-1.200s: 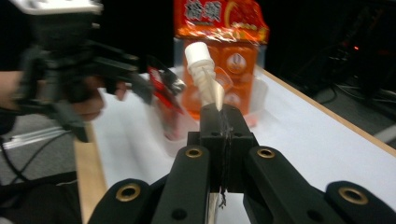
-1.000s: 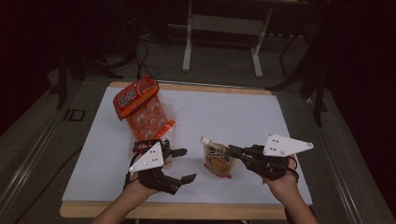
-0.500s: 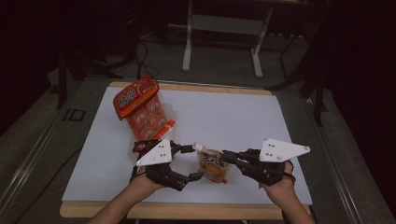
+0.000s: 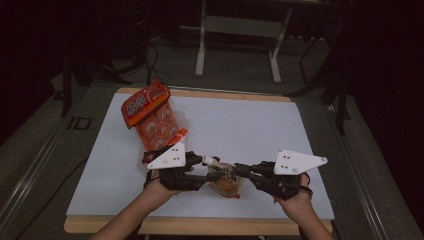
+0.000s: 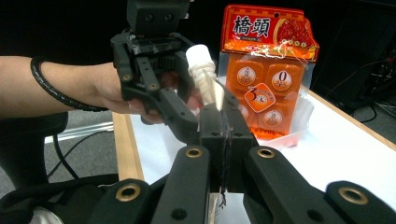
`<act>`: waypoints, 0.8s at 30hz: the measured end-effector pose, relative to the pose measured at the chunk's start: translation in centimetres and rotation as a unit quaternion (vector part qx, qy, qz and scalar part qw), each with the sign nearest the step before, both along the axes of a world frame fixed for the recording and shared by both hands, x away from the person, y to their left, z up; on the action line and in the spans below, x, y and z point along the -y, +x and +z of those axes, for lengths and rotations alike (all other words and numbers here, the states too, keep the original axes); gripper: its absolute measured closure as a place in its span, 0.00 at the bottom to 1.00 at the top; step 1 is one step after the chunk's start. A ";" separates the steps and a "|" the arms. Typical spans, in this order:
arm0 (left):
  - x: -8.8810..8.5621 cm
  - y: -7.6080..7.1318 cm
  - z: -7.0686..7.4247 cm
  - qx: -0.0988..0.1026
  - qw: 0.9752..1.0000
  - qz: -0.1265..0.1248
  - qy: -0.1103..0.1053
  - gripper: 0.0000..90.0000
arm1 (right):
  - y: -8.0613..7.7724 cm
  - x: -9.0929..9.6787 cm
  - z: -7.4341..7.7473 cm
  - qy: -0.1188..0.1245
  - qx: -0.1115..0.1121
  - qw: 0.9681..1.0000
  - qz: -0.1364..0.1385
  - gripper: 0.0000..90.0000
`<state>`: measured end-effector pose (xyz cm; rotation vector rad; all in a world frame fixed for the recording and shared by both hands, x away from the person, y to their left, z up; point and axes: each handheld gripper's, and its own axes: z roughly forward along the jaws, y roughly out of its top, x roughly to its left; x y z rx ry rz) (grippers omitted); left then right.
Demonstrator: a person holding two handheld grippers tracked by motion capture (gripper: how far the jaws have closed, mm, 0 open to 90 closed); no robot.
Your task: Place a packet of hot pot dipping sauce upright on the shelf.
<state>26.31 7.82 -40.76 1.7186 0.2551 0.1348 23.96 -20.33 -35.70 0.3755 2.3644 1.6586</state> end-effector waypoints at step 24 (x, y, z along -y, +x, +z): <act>-1.2 1.0 2.0 0.023 0.999 0.026 0.009 0.97 | 0.8 1.5 0.1 0.022 -0.003 0.999 -0.050 0.45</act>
